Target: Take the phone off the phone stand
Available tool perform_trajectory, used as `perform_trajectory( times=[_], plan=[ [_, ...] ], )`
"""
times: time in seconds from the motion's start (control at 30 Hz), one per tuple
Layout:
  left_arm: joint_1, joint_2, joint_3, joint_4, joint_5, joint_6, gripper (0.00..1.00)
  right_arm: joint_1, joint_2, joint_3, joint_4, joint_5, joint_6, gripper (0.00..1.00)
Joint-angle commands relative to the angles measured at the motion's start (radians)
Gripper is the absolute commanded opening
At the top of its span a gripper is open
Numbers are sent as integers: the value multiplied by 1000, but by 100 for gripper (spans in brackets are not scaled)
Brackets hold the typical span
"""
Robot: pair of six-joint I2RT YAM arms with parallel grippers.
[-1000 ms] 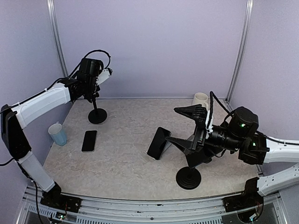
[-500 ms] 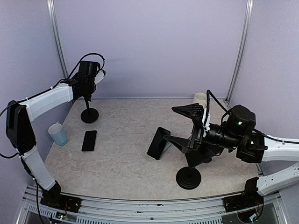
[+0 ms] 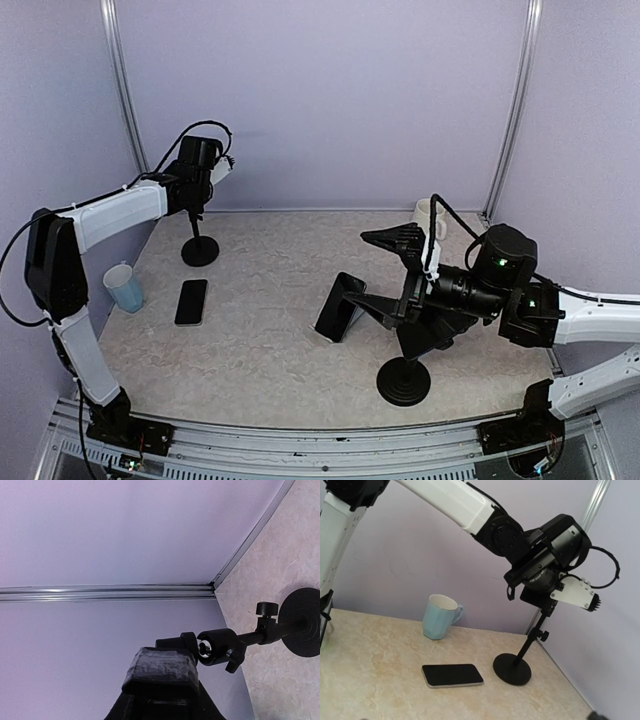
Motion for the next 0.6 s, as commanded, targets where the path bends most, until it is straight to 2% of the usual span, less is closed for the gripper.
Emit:
perform_trajectory(
  times=[0.0,0.2,0.43,0.5,0.57],
  plan=[
    [8,-22,24,89,-16,-21,33,-14,12,35,11,-17,4,93],
    [5,-45,4,12,15,-79,57,-15,16,38,21,-15,1,94],
    [-12,-75,-5,-71,39,-139,73,-15,7,42,21,-22,4,94],
    [-21,-81,-7,-111,42,-164,82,-15,7,44,20,-22,4,94],
    [-34,-92,-9,-150,50,-190,97,-15,5,46,17,-25,5,94]
  ],
)
